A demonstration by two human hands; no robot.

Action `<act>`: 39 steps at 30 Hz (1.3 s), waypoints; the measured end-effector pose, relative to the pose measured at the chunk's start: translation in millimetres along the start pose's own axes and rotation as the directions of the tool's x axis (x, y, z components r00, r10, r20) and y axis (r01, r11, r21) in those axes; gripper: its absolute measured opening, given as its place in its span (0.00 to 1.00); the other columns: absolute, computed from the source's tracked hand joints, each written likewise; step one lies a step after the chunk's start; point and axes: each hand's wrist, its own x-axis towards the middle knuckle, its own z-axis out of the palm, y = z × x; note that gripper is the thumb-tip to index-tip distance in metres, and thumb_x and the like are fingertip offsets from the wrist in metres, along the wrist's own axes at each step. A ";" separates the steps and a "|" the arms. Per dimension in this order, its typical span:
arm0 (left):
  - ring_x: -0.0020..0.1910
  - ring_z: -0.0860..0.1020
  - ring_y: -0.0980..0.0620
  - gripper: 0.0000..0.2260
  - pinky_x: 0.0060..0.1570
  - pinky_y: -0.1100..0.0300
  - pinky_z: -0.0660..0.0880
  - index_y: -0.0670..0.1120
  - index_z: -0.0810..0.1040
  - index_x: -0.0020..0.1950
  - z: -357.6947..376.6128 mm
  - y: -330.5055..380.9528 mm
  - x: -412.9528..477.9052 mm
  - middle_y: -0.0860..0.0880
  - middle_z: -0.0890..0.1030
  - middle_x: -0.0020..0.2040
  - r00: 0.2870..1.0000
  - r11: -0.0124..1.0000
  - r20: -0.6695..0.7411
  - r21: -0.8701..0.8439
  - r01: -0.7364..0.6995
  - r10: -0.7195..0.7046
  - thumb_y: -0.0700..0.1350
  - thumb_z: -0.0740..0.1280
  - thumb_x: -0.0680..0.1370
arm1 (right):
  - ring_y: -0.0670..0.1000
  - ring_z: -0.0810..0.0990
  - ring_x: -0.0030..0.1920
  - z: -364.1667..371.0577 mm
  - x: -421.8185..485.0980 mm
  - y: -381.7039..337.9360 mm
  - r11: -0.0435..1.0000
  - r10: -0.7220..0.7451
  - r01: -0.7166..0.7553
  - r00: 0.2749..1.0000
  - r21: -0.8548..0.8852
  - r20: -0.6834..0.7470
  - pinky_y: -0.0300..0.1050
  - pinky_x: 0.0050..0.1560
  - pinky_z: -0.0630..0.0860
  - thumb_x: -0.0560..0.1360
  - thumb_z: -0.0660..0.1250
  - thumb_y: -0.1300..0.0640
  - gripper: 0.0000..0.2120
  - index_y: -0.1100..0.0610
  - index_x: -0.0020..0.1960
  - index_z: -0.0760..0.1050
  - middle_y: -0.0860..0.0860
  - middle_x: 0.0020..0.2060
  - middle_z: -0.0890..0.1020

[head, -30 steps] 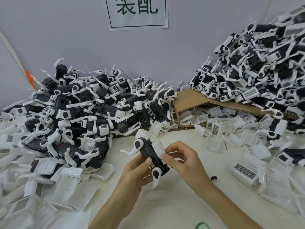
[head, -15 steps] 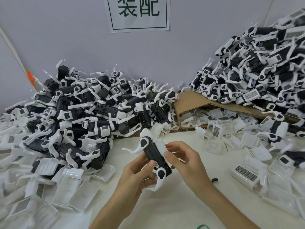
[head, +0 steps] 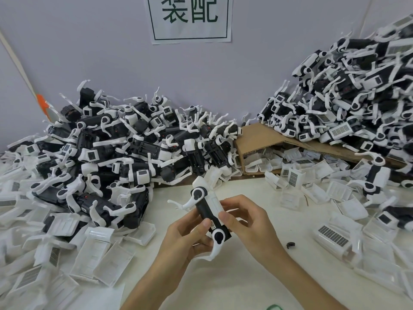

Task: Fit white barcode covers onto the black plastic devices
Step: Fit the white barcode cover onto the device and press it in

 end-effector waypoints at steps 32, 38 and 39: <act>0.56 0.83 0.49 0.16 0.54 0.60 0.78 0.56 0.82 0.60 -0.5 7.2 3.4 0.48 0.86 0.56 0.995 0.947 0.019 0.305 -0.103 0.102 0.58 0.70 0.75 | 0.50 0.84 0.54 7.6 -2.3 0.9 0.982 0.155 -0.170 0.975 0.082 0.157 0.49 0.59 0.79 0.70 0.73 0.45 0.19 0.54 0.56 0.79 0.49 0.51 0.86; 0.57 0.84 0.47 0.18 0.61 0.50 0.79 0.59 0.80 0.63 -2.5 -1.2 4.5 0.50 0.85 0.58 0.994 0.928 0.045 0.355 -0.110 0.100 0.45 0.70 0.75 | 0.49 0.85 0.52 5.3 -2.6 0.1 0.984 0.143 -0.156 0.980 0.090 0.139 0.41 0.53 0.79 0.73 0.71 0.46 0.17 0.55 0.57 0.80 0.50 0.50 0.87; 0.58 0.83 0.47 0.18 0.61 0.50 0.78 0.58 0.79 0.64 -1.6 -2.1 4.5 0.49 0.85 0.58 0.994 0.932 0.058 0.346 -0.107 0.093 0.44 0.70 0.76 | 0.48 0.85 0.51 5.1 -3.0 -0.4 0.986 0.139 -0.149 0.982 0.070 0.132 0.40 0.51 0.79 0.73 0.71 0.46 0.17 0.56 0.56 0.80 0.49 0.49 0.87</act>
